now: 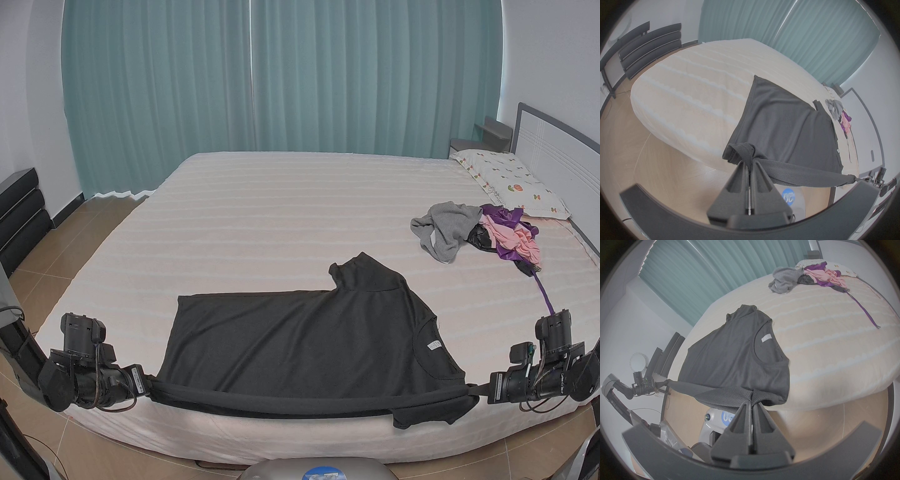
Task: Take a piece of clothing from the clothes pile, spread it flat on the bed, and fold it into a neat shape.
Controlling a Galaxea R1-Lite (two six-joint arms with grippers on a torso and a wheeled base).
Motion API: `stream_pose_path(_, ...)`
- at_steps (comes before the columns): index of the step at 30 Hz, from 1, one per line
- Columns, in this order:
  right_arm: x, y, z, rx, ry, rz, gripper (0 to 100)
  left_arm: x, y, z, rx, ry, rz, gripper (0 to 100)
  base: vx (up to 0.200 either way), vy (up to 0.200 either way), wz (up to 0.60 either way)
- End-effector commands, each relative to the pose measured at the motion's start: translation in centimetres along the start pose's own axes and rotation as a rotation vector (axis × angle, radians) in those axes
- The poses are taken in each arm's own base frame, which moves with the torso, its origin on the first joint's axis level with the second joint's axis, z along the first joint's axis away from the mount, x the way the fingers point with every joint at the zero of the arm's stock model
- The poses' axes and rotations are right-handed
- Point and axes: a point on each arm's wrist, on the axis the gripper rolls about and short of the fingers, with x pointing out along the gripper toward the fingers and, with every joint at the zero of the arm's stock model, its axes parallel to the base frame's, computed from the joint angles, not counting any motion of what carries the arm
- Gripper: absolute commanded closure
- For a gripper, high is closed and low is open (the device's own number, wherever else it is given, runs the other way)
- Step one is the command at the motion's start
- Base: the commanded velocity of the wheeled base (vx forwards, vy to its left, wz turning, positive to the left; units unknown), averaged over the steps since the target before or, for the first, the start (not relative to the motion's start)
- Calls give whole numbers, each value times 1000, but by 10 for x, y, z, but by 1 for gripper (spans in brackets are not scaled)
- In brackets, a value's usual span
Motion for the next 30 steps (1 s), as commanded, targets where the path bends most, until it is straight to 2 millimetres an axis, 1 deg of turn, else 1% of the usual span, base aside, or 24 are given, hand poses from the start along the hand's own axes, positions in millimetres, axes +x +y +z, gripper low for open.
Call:
stream_pose_path(1, 10, 1, 13, -3, -8, 5, 100, 8, -3, 8, -23, -12, -5, 100, 0, 0, 0)
stream_pose_path(7, 22, -1, 23, 1, 4, 3, 100, 13, -5, 16, -73, -29, -13, 100, 0, 0, 0)
stream_pose_path(11, 24, 0, 29, -5, -9, 7, 100, 11, -6, 17, -72, -36, -16, 100, 0, 0, 0)
stream_pose_path(15, 28, 0, 34, -8, -18, 9, 100, 15, -7, 20, -74, -35, -20, 100, 0, 0, 0)
stream_pose_path(17, 32, -1, 37, -7, -12, 7, 100, 19, -7, 21, -79, -30, -18, 100, 0, 0, 0)
stream_pose_path(25, 53, -4, 51, -6, -1, 6, 100, 48, -5, 30, -130, 0, -4, 100, 0, 0, 0)
stream_pose_path(30, 67, -6, 57, -6, 14, 7, 100, 65, -6, 38, -155, -2, -6, 100, 0, 0, 0)
